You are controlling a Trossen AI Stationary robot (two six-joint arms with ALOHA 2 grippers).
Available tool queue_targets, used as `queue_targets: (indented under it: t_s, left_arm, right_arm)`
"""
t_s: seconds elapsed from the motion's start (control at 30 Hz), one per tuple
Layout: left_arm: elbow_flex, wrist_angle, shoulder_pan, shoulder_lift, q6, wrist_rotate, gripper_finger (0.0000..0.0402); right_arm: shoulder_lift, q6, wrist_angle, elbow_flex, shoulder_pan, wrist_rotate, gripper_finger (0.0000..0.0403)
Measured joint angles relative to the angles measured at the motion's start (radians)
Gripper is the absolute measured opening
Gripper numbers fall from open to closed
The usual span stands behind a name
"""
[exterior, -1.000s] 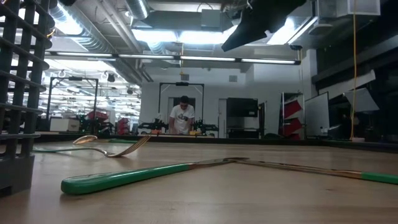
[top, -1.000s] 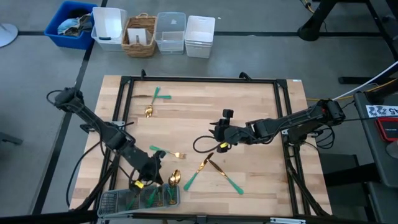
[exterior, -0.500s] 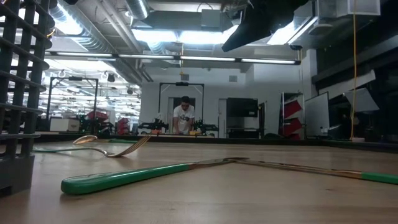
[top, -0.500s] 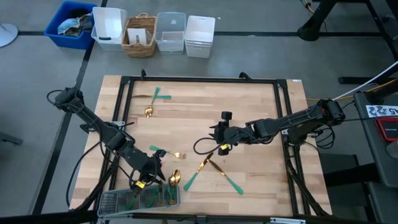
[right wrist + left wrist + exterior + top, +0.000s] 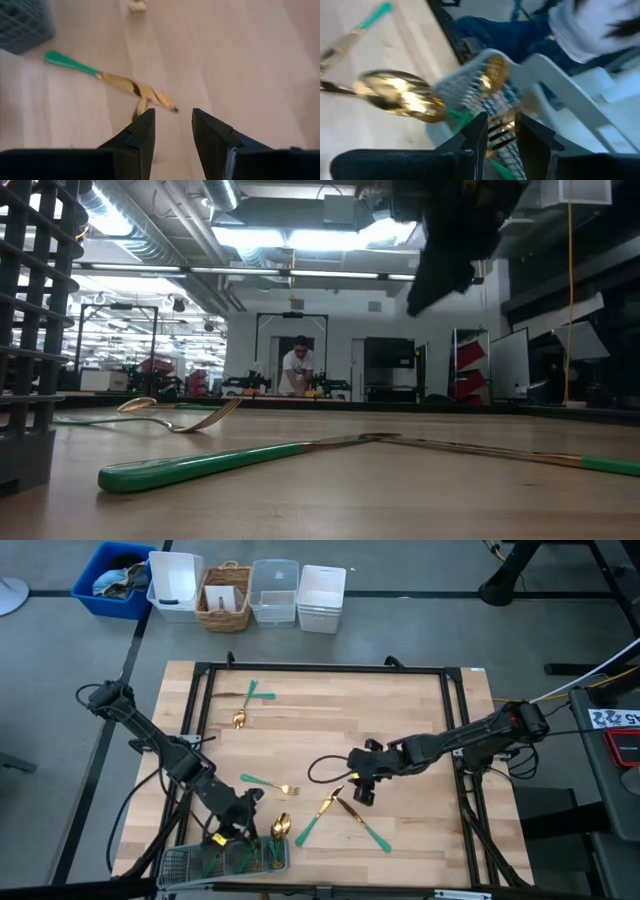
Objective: Sort silverware
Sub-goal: Put the right knife into the cutlery rack
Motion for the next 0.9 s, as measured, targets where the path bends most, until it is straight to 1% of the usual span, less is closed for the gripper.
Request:
queue_targets:
  t_s: [0.13,0.37,0.5,0.57,0.63,0.7,0.8,0.9]
  left_arm:
    - [0.0,0.002,-0.006,0.0,-0.024,0.013,0.009]
    - [0.0,0.012,-0.012,-0.043,-0.038,0.014,0.009]
    - [0.0,0.019,-0.013,-0.099,-0.005,0.012,0.009]
    - [0.0,0.026,-0.013,-0.127,0.046,-0.007,0.009]
    - [0.0,0.044,-0.013,-0.152,0.121,-0.046,0.009]
    - [0.0,0.048,-0.012,-0.178,0.205,-0.107,0.009]
    - [0.0,0.047,0.0,-0.197,0.322,-0.237,0.009]
    - [0.0,0.043,0.031,-0.2,0.368,-0.378,0.009]
  right_arm:
    - [0.047,0.059,-0.047,0.0,0.0,-0.067,0.0131]
    - [0.106,0.085,-0.059,0.0,0.0,-0.21,0.0131]
    - [0.122,0.095,-0.074,0.0,0.0,-0.232,0.0131]
    - [0.122,0.104,-0.087,0.0,0.0,-0.233,0.0131]
    - [0.122,0.142,-0.101,0.0,0.0,-0.233,0.0131]
    - [0.122,0.178,-0.112,0.0,0.01,-0.233,0.0131]
    - [0.122,0.223,-0.12,0.0,0.038,-0.233,0.0131]
    - [0.122,0.278,-0.118,0.0,0.081,-0.226,0.0131]
